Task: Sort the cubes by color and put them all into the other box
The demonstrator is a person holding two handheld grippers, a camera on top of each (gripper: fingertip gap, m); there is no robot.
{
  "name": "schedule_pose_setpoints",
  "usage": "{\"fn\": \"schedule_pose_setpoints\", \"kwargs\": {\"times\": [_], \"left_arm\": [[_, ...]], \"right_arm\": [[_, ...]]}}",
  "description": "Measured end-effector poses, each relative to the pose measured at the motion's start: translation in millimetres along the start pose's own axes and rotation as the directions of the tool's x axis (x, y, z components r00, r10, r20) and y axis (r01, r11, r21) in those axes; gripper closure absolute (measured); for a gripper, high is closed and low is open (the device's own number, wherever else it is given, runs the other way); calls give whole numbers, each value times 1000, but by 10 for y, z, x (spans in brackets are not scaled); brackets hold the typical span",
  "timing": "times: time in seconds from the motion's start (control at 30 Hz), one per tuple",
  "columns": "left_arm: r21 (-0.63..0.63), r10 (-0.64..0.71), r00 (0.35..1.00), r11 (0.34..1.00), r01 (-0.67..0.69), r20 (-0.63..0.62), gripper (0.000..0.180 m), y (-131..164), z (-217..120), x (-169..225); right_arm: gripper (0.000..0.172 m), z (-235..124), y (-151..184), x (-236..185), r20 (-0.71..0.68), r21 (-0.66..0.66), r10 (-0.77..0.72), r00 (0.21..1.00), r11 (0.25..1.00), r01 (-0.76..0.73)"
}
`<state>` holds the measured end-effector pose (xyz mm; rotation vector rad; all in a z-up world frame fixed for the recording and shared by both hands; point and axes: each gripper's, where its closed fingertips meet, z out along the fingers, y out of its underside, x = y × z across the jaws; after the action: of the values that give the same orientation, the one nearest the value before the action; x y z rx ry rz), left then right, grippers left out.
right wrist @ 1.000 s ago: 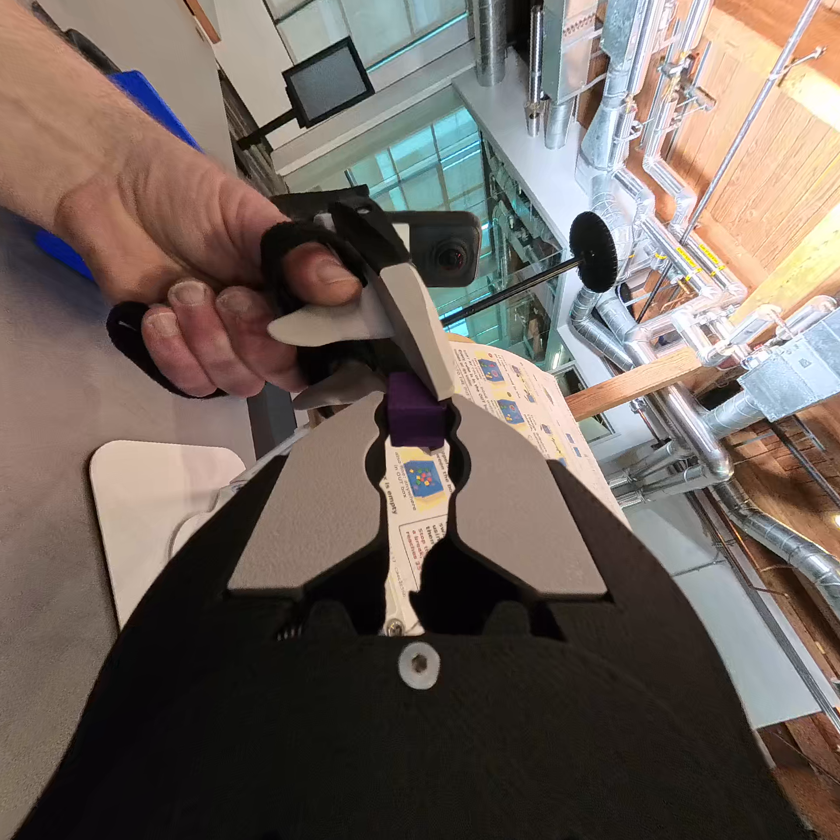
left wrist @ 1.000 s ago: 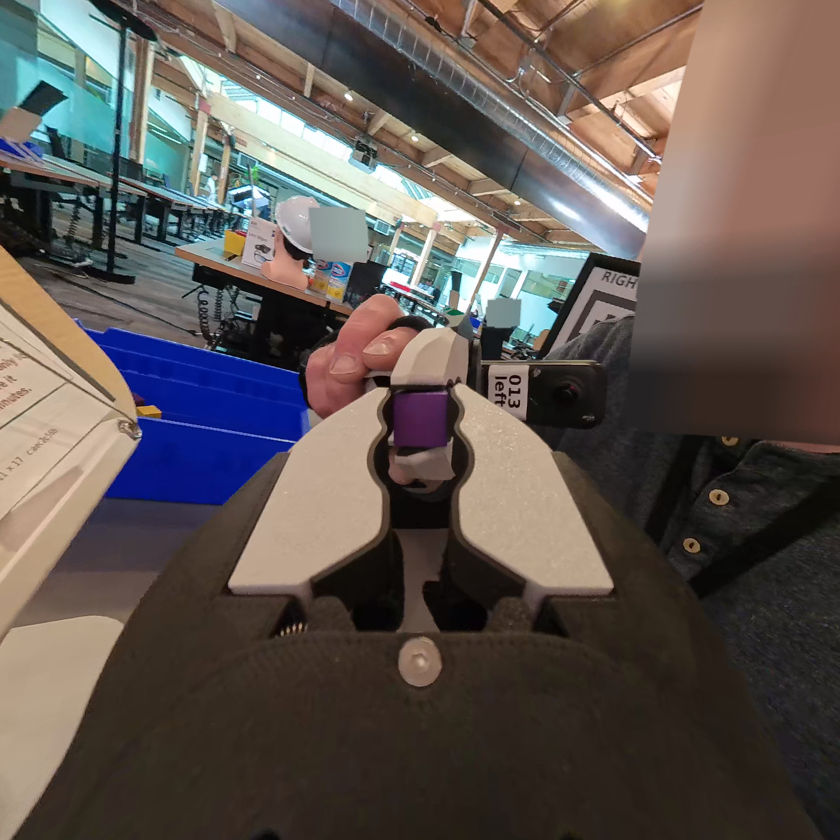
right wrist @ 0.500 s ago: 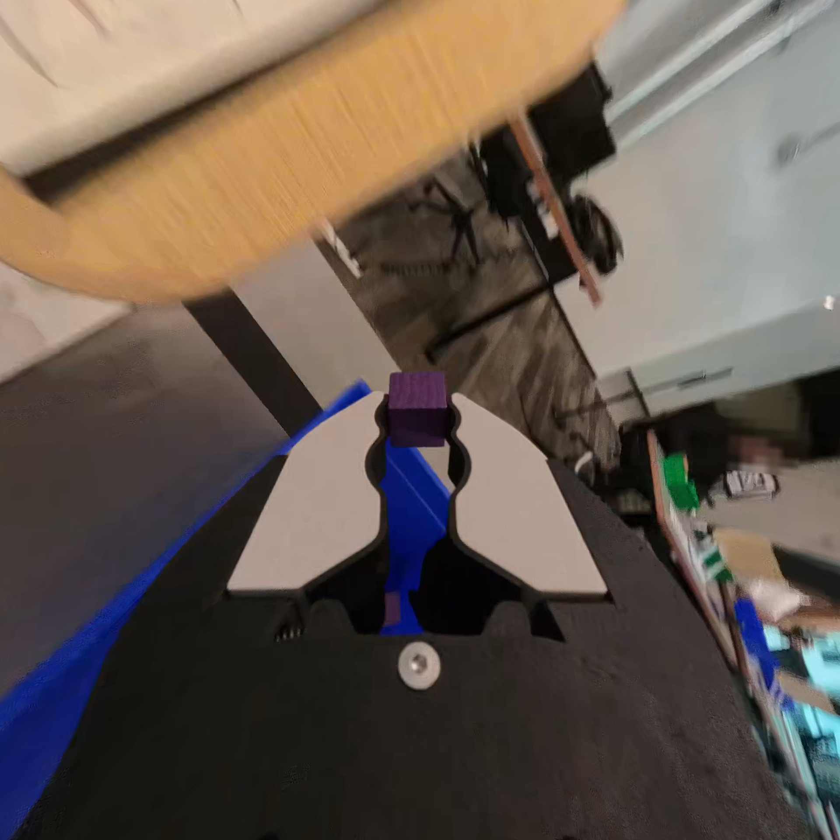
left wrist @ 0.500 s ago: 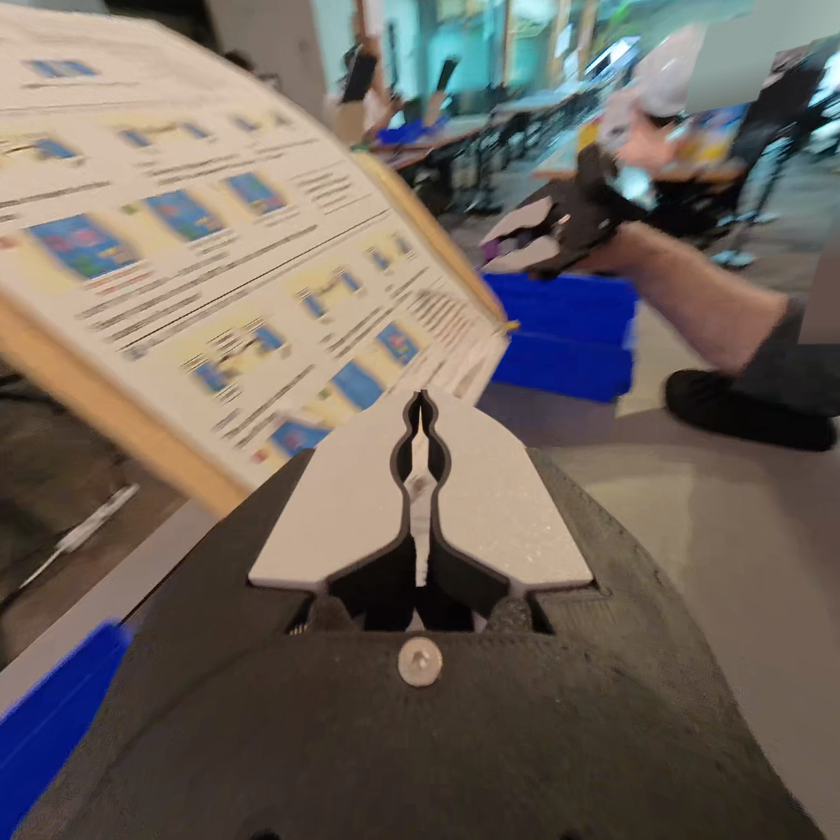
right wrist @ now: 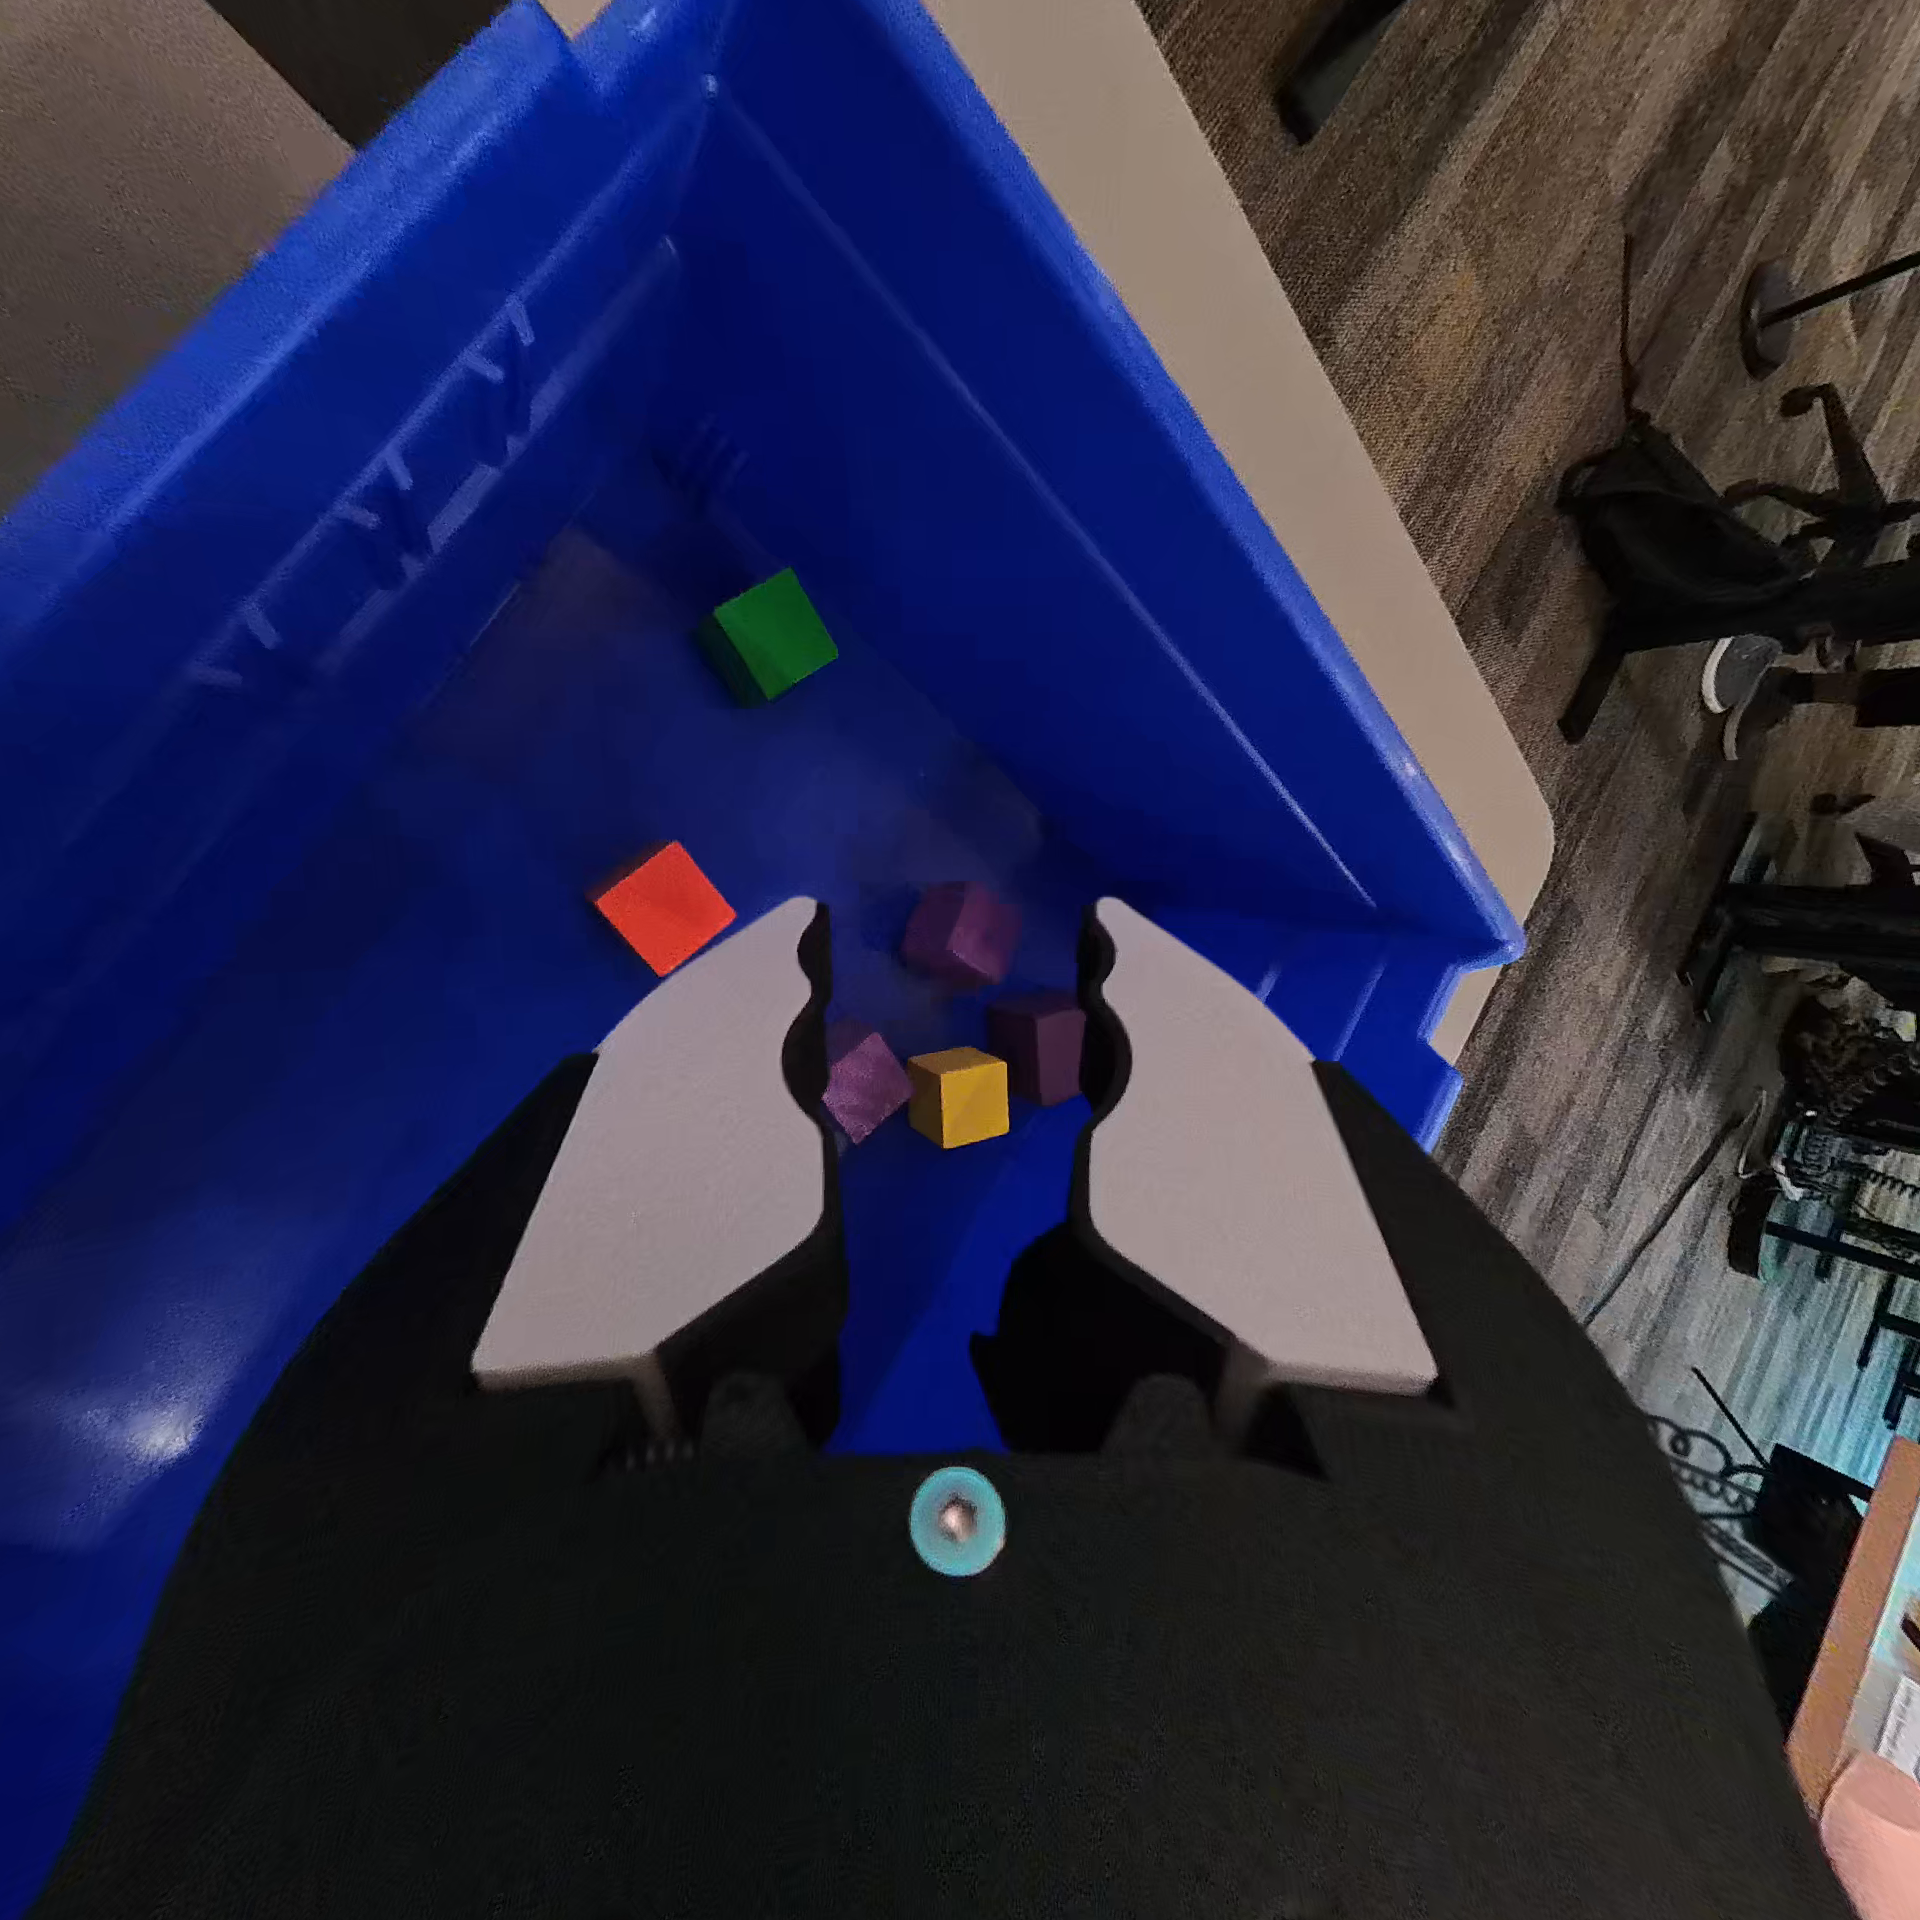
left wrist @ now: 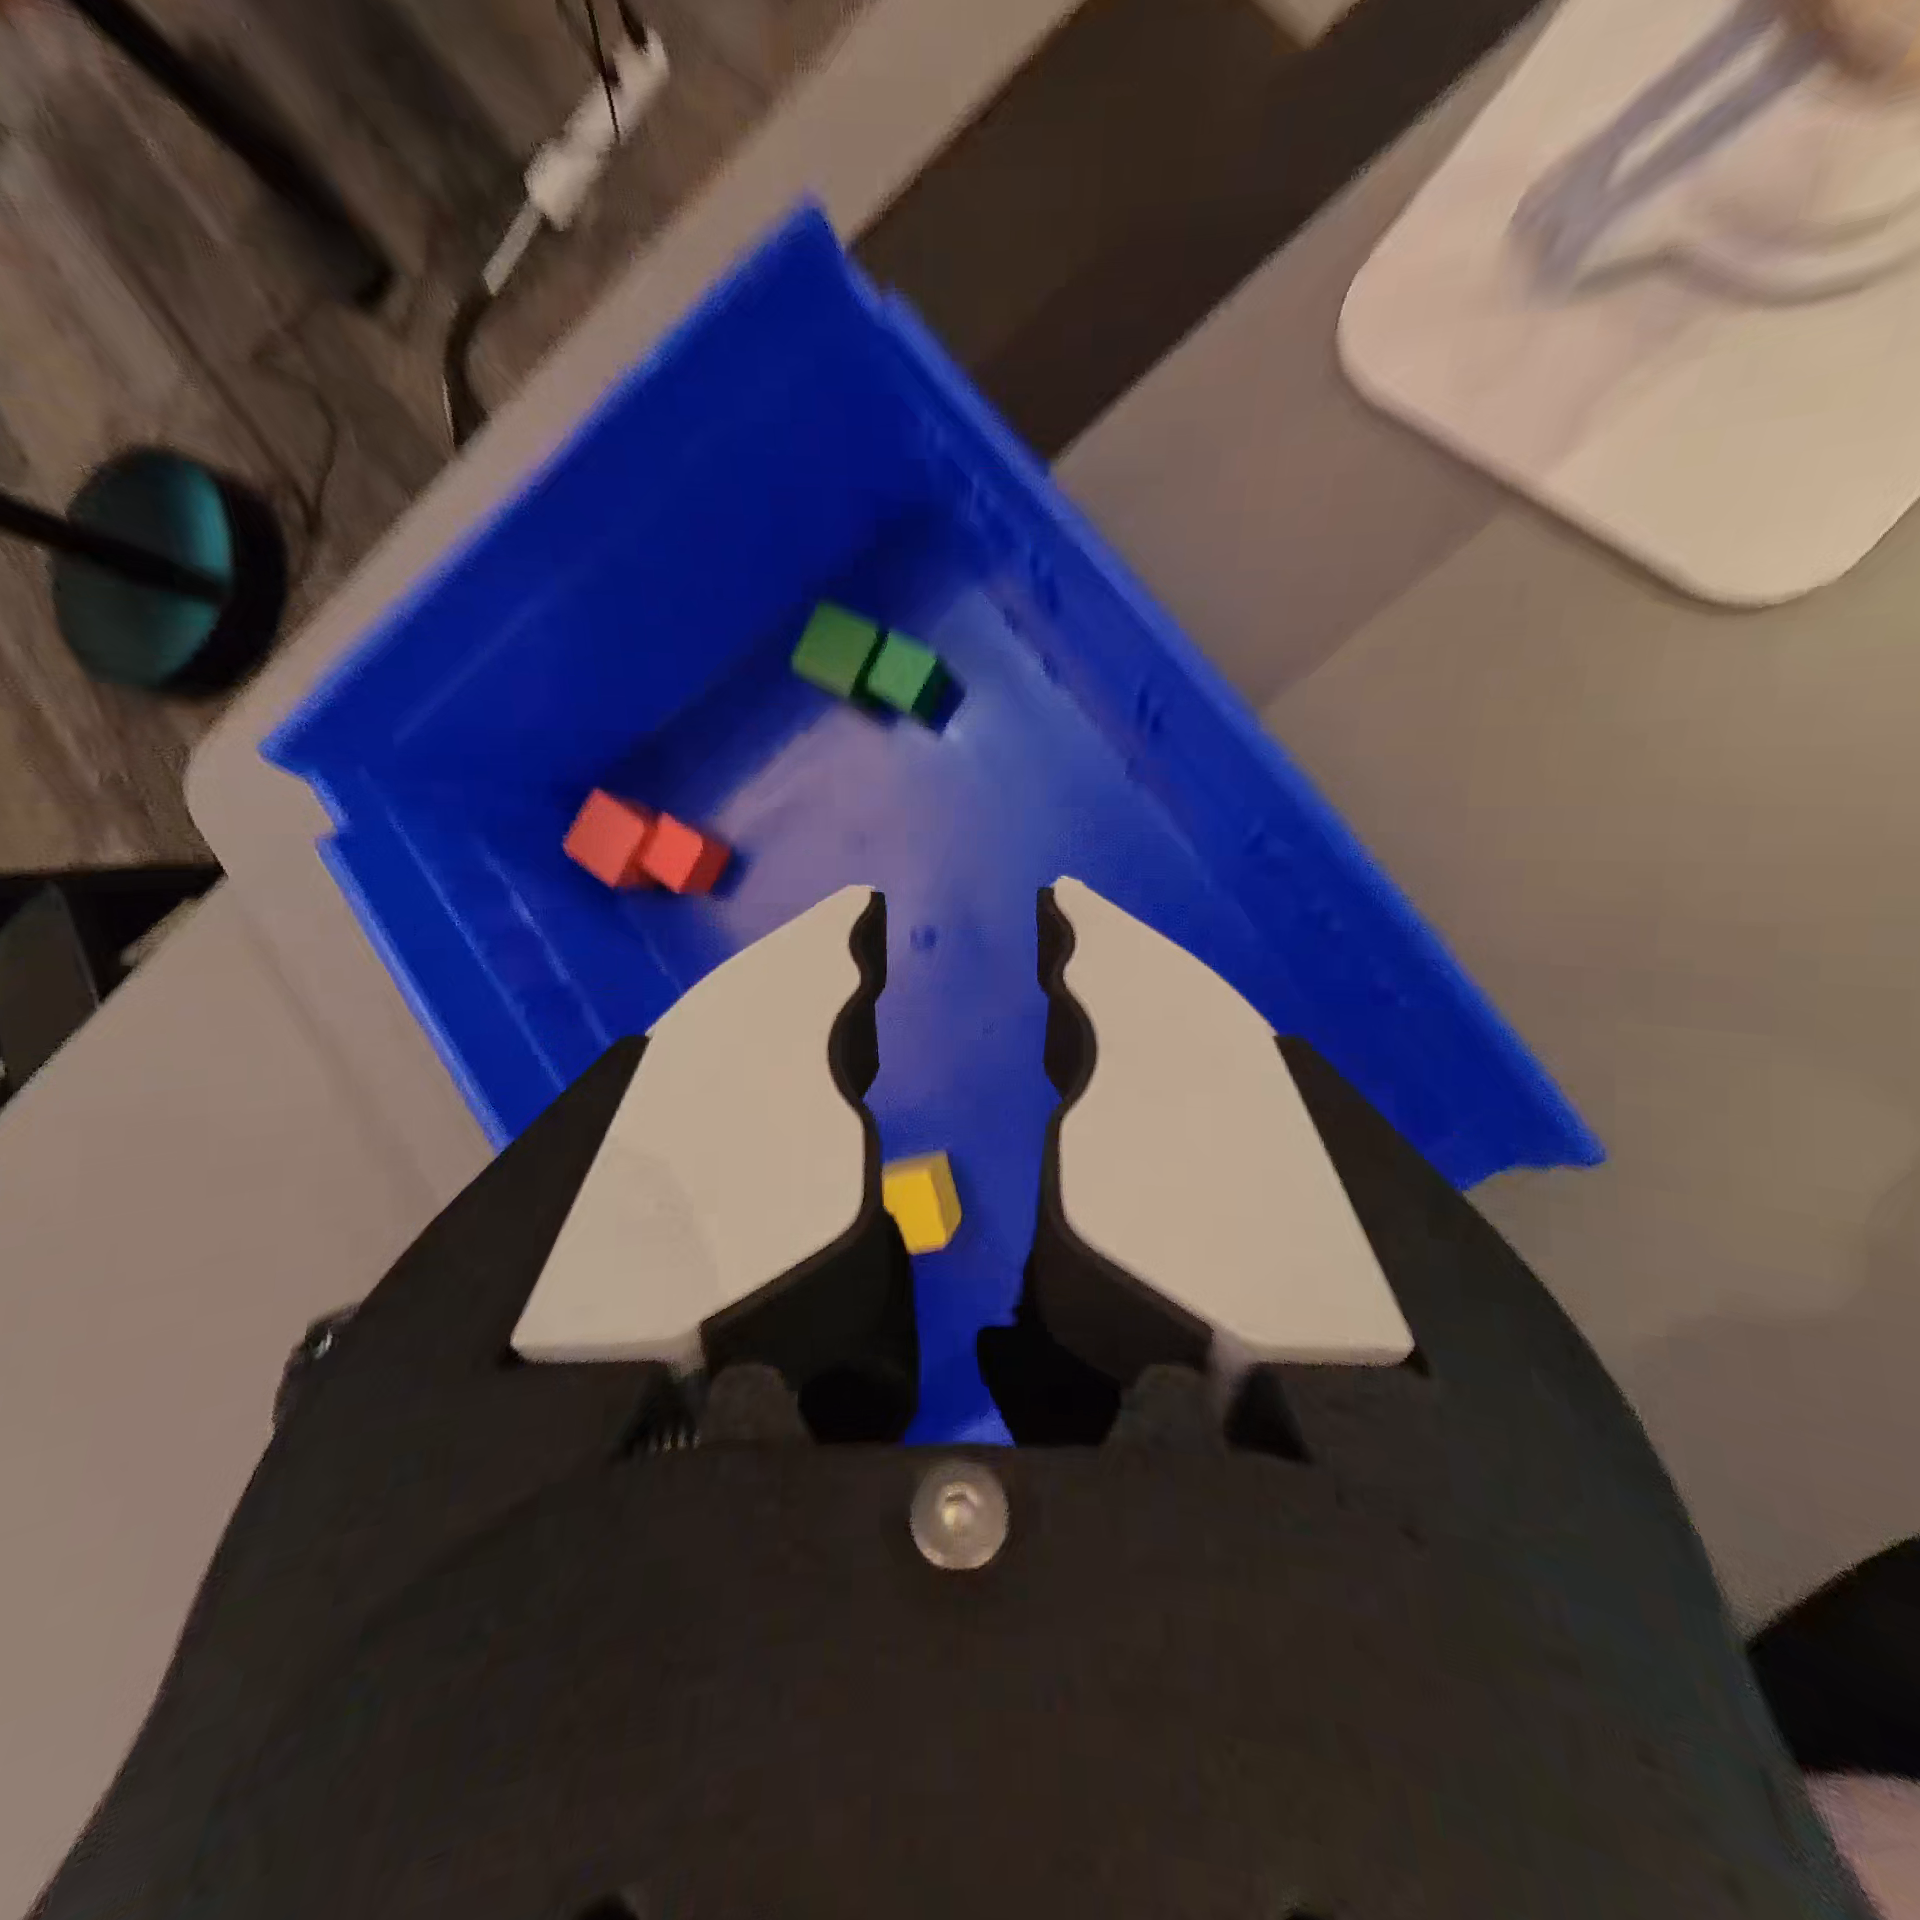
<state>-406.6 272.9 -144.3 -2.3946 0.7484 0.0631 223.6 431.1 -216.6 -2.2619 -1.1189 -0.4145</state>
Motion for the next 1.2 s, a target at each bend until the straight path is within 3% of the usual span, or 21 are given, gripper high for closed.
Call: {"fn": "schedule_pose_setpoints", "kwargs": {"times": [0.03, 0.3, 0.57, 0.7, 0.83, 0.97, 1.1, 1.2], "left_arm": [[-66, 4, 1000, 998, -3, 4, 152, 132, 50, -22], [-452, -103, 994, 888, 81, -24, 141, 1116, 362, -130], [-609, -177, 984, 778, 153, 22, 139, 1546, 553, -199], [-619, -201, 978, 762, 188, 50, 141, 1590, 542, -215], [-633, -147, 988, 761, 142, 44, 137, 1597, 545, -196], [-590, -162, 985, 801, 102, -50, 154, 1461, 588, -41], [-631, -163, 978, 775, 43, -134, 150, 1524, 660, 124], [-631, -152, 981, 774, 43, -120, 149, 1513, 614, 107]], "right_arm": [[127, -16, -23, 10, -9, 9, -3, 1000, 1000, 3], [132, -102, -190, -49, -3, 84, -36, 999, 996, 36], [134, -115, -277, -134, 3, 107, -72, 997, 992, 72], [135, -137, -316, -149, 4, 124, -78, 997, 989, 77], [135, -135, -320, -160, 4, 124, -86, 996, 989, 84], [135, -138, -325, -162, 4, 126, -87, 996, 988, 86], [135, -130, -323, -172, 4, 124, -94, 996, 988, 93], [136, -141, -330, -168, 4, 130, -95, 995, 987, 94]]}}
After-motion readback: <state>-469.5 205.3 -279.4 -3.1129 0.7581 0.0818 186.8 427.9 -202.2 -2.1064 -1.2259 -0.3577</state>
